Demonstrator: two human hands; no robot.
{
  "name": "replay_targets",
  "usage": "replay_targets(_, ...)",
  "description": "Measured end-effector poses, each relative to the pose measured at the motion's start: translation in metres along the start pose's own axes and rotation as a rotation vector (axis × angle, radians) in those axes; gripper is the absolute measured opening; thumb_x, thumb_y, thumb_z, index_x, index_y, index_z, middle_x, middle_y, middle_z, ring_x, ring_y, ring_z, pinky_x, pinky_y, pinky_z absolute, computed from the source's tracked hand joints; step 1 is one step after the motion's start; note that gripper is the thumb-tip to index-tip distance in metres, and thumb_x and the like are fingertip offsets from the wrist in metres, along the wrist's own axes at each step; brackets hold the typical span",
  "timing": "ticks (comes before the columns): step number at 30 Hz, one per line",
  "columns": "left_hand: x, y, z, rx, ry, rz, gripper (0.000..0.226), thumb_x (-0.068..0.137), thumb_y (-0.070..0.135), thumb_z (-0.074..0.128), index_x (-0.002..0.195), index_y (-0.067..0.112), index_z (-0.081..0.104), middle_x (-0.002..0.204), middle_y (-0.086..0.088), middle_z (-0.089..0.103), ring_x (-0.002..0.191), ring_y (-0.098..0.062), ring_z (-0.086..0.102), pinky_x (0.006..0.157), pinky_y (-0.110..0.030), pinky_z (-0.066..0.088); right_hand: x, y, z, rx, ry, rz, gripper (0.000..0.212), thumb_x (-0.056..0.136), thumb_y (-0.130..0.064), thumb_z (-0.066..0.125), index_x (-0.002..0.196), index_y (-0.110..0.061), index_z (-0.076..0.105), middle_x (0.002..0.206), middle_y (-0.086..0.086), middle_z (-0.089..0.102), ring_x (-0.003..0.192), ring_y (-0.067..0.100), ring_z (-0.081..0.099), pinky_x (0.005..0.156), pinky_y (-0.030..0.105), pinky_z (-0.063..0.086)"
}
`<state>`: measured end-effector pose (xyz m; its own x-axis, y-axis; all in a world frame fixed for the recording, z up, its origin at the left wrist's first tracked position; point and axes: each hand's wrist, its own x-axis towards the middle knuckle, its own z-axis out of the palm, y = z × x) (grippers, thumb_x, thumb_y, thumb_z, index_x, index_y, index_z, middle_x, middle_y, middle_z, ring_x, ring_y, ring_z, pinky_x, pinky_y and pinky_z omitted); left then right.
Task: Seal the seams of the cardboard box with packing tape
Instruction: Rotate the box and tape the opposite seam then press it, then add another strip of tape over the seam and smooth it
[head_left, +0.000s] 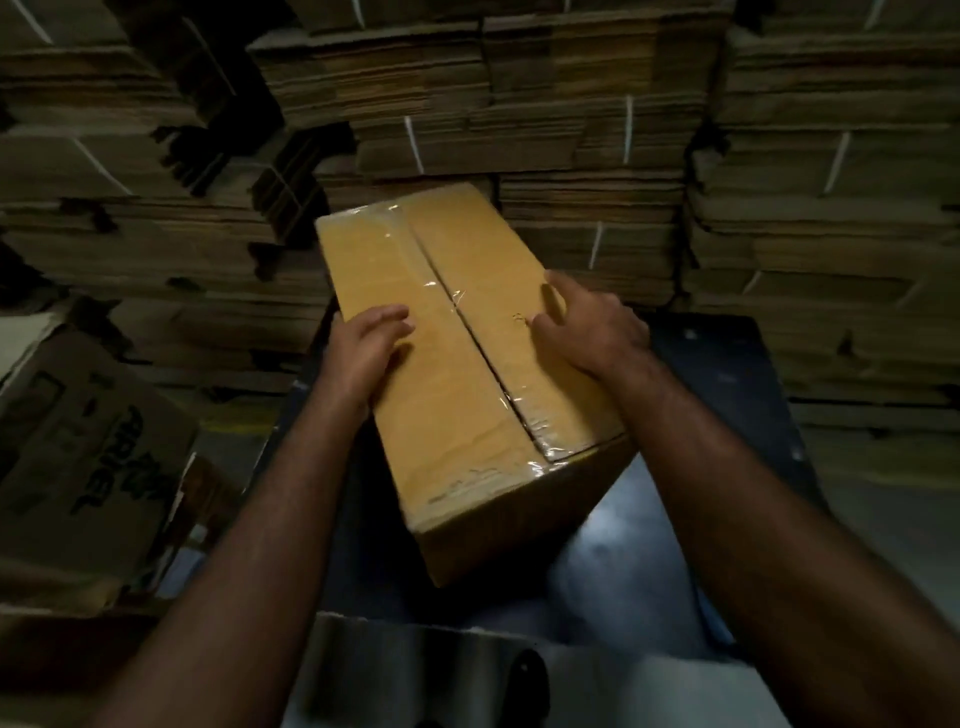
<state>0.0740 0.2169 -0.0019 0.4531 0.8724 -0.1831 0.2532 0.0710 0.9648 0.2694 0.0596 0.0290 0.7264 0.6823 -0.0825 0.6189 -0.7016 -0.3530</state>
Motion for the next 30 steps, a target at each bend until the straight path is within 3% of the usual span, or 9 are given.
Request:
replay_targets(3, 0.001, 0.01, 0.003, 0.177, -0.169, 0.012, 0.022, 0.079, 0.039, 0.075, 0.101, 0.041, 0.075, 0.13, 0.006, 0.055, 0.118, -0.018, 0.054, 0.098, -0.043, 0.052, -0.053, 0.016, 0.002, 0.062, 0.062, 0.146, 0.059, 0.09, -0.057, 0.054, 0.143, -0.036, 0.037, 0.126, 0.008, 0.055, 0.108, 0.029, 0.055, 0.077, 0.038, 0.041)
replay_targets(7, -0.036, 0.0, 0.002, 0.42, -0.296, 0.151, 0.037, 0.085, 0.04, 0.072, 0.121, 0.037, 0.067, 0.137, 0.005, 0.049, 0.127, -0.021, 0.049, 0.108, -0.041, 0.039, -0.115, 0.032, 0.013, 0.157, 0.122, 0.238, 0.062, 0.088, -0.055, 0.058, 0.142, -0.03, 0.04, 0.131, 0.01, 0.052, 0.116, 0.031, 0.053, 0.088, 0.046, 0.049)
replay_targets(9, -0.075, -0.009, -0.009, 0.582, -0.293, 0.293, 0.044, 0.09, 0.041, 0.068, 0.132, 0.028, 0.062, 0.157, -0.003, 0.032, 0.142, -0.024, 0.033, 0.108, -0.031, 0.025, -0.144, 0.036, 0.015, 0.187, 0.129, 0.177, 0.064, 0.088, -0.051, 0.06, 0.143, -0.026, 0.041, 0.141, 0.009, 0.043, 0.125, 0.029, 0.046, 0.092, 0.042, 0.046)
replay_targets(12, -0.137, -0.04, -0.036, 0.675, -0.352, 0.572, 0.059, 0.089, 0.058, 0.056, 0.138, 0.026, 0.058, 0.168, 0.001, 0.005, 0.152, -0.022, 0.009, 0.112, -0.036, 0.016, -0.194, 0.035, 0.02, 0.134, 0.152, 0.005, 0.063, 0.091, -0.054, 0.058, 0.145, -0.024, 0.044, 0.154, 0.005, 0.033, 0.137, 0.025, 0.035, 0.107, 0.046, 0.038)
replay_targets(14, -0.169, -0.068, -0.047, 0.73, -0.348, 0.696, 0.065, 0.091, 0.063, 0.045, 0.145, 0.027, 0.051, 0.167, 0.002, 0.009, 0.153, -0.022, 0.007, 0.115, -0.038, 0.014, -0.23, 0.031, 0.036, 0.133, 0.152, -0.067, 0.061, 0.095, -0.055, 0.049, 0.146, -0.022, 0.043, 0.157, 0.007, 0.032, 0.143, 0.024, 0.029, 0.113, 0.05, 0.031)
replay_targets(17, -0.192, -0.093, -0.049, 0.757, -0.255, 0.783, 0.056, 0.1, 0.048, 0.04, 0.15, 0.024, 0.044, 0.164, -0.001, 0.024, 0.152, -0.023, 0.011, 0.119, -0.042, 0.018, -0.265, 0.029, 0.068, 0.099, 0.209, -0.122, 0.063, 0.098, -0.052, 0.035, 0.152, -0.019, 0.033, 0.161, 0.007, 0.024, 0.149, 0.024, 0.015, 0.115, 0.051, 0.026)
replay_targets(22, -0.186, -0.091, -0.041, 0.788, -0.144, 0.822, 0.046, 0.095, 0.021, 0.049, 0.141, 0.018, 0.056, 0.151, -0.009, 0.048, 0.142, -0.034, 0.037, 0.112, -0.05, 0.037, -0.246, 0.04, 0.082, 0.072, 0.317, -0.153, 0.048, 0.103, -0.023, 0.044, 0.15, -0.014, 0.038, 0.157, 0.012, 0.032, 0.149, 0.031, 0.018, 0.117, 0.05, 0.026)
replay_targets(26, -0.174, -0.072, -0.019, 0.841, -0.129, 0.742, 0.048, 0.093, 0.011, 0.059, 0.14, 0.02, 0.058, 0.151, -0.01, 0.047, 0.144, -0.034, 0.035, 0.112, -0.05, 0.038, -0.21, 0.052, 0.072, 0.039, 0.259, -0.163, 0.047, 0.102, -0.017, 0.045, 0.149, -0.013, 0.039, 0.156, 0.013, 0.034, 0.147, 0.034, 0.02, 0.116, 0.05, 0.027)
replay_targets(30, -0.162, -0.06, -0.005, 0.84, -0.106, 0.712, 0.044, 0.092, 0.027, 0.054, 0.133, 0.018, 0.063, 0.146, -0.012, 0.053, 0.14, -0.037, 0.041, 0.109, -0.047, 0.039, -0.196, 0.059, 0.044, 0.179, 0.202, -0.192, 0.051, 0.097, -0.016, 0.055, 0.146, -0.009, 0.045, 0.154, 0.016, 0.038, 0.145, 0.03, 0.028, 0.118, 0.028, 0.013)
